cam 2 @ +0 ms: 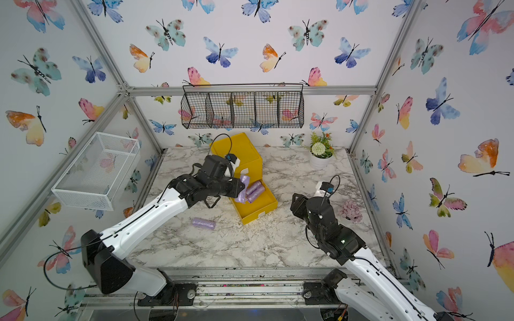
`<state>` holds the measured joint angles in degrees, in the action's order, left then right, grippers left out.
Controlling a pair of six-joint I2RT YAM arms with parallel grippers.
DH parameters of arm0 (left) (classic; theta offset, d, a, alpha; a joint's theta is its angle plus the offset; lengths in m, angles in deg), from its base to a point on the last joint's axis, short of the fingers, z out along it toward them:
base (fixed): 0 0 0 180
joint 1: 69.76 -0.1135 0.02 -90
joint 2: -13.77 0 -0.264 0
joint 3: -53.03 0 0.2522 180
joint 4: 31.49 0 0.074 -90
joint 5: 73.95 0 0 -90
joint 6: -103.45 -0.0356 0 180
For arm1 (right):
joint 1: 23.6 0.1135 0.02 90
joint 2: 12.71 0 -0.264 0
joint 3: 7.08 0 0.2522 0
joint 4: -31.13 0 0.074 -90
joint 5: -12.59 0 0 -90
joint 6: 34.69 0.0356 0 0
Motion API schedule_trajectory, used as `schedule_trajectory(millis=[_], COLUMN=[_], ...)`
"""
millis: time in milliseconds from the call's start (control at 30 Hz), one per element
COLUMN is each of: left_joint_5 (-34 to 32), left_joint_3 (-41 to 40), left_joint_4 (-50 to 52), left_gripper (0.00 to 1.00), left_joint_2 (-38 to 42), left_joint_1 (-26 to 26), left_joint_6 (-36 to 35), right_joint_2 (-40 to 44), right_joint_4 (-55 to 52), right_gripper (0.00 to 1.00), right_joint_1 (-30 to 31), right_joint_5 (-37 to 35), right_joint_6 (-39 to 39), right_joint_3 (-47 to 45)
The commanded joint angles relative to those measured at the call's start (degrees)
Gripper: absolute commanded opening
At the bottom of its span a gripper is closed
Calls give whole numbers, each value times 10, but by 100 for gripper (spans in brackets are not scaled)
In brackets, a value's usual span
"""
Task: Sort the rolls of trash bags by color and place them into the drawer
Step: Place the roll of trash bags in the drawer.
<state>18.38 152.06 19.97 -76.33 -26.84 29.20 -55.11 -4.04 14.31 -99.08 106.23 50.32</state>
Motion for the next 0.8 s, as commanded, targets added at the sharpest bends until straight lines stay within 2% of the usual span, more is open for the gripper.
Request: schedule_trajectory(millis=[0, 267, 433, 767], left_joint_5=[-41, -89, -105, -118], left_joint_3=[50, 153, 182, 248], left_joint_4=[66, 121, 131, 137], left_gripper=[9, 8, 8, 6], left_joint_2=[-45, -155, -206, -309], left_joint_1=[20, 42, 41, 42], left_joint_6=[-108, -173, -195, -180], right_joint_2=[13, 13, 13, 25], right_joint_4=[-15, -24, -25, -32], right_gripper=[57, 57, 57, 58], right_joint_1=[-2, -2, -2, -2], right_joint_5=[-25, -32, -34, -35], right_joint_6=[-10, -20, -22, -14], right_joint_3=[-9, -4, -1, -9])
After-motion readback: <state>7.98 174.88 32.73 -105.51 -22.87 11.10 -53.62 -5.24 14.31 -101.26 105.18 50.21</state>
